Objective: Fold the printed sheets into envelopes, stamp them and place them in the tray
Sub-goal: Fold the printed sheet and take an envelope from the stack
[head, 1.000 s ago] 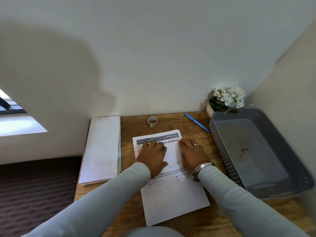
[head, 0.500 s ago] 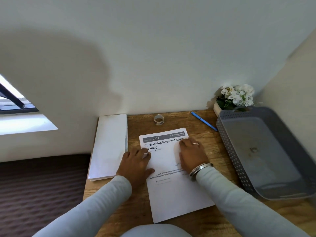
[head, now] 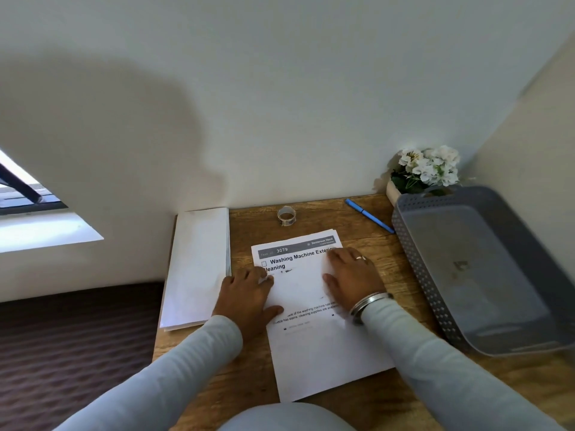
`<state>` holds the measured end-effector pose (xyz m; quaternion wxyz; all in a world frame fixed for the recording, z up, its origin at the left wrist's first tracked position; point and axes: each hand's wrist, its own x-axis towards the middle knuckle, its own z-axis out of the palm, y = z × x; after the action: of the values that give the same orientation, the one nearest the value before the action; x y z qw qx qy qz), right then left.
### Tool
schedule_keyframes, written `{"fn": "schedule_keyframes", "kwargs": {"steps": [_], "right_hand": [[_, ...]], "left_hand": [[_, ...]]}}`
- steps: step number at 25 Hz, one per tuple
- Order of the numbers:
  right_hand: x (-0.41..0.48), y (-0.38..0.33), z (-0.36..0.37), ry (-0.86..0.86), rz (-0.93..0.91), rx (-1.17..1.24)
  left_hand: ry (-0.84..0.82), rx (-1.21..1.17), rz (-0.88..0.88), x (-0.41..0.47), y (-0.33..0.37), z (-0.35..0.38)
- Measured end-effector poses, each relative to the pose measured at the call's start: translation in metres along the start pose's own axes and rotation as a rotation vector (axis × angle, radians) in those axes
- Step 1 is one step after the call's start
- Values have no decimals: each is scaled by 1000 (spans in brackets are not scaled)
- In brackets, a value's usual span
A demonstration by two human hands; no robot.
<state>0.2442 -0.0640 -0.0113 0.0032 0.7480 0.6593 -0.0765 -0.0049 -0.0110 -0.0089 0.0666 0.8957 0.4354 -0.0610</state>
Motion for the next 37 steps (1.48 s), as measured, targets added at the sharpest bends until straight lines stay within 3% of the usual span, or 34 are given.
{"fn": "schedule_keyframes", "kwargs": {"steps": [7, 12, 16, 23, 28, 37], "right_hand": [[4, 5, -5, -85, 55, 46], [10, 3, -18, -208, 11, 61], [10, -20, -28, -209, -168, 71], [5, -39, -51, -112, -162, 540], [8, -48, -71, -3, -196, 662], [7, -7, -83, 11, -136, 662]], "left_hand": [[-204, -45, -180, 25, 19, -23], [-251, -123, -213, 31, 21, -28], [-129, -454, -254, 25, 13, -17], [118, -964, -153, 16, 9, -28], [277, -1053, -72, 19, 10, -60], [310, -1071, -128, 19, -22, -82]]}}
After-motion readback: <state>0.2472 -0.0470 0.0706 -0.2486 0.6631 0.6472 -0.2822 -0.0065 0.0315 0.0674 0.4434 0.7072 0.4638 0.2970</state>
